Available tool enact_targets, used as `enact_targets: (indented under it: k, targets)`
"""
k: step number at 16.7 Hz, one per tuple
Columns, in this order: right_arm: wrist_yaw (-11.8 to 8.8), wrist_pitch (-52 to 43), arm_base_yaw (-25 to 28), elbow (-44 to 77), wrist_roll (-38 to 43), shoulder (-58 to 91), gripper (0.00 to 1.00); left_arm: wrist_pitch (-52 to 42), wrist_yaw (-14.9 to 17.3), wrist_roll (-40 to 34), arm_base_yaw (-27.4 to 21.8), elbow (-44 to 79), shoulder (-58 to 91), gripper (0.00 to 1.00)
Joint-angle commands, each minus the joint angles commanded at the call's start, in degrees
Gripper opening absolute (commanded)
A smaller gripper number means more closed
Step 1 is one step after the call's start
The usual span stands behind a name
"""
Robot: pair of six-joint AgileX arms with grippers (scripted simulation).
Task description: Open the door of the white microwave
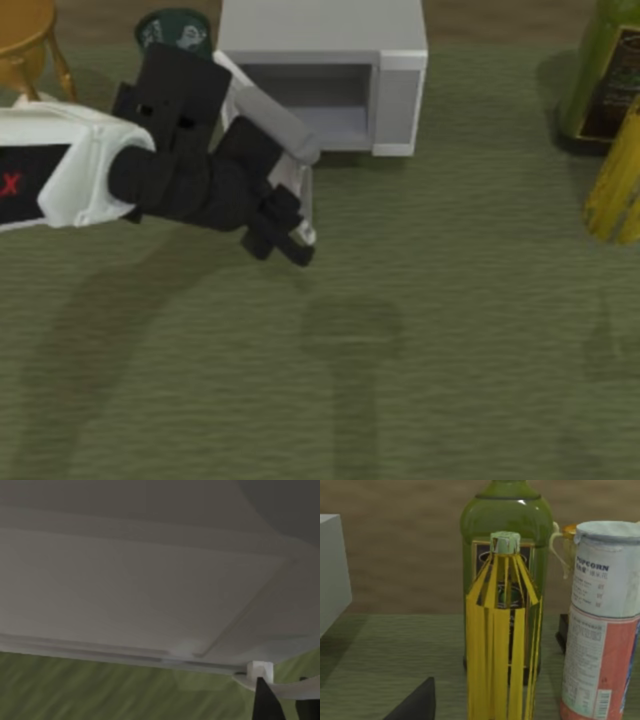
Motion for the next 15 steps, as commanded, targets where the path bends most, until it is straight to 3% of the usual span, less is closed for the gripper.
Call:
enact_targets:
  k: [5, 15]
  targets:
    - [0.00, 0.00, 0.00, 0.00, 0.00, 0.00, 1.00, 0.00, 0.00, 0.00, 0.00, 0.00, 0.00, 0.00]
    - [0.00, 0.00, 0.00, 0.00, 0.00, 0.00, 1.00, -1.49, 3.17, 4.37, 1.90, -0.44, -0.57, 0.00]
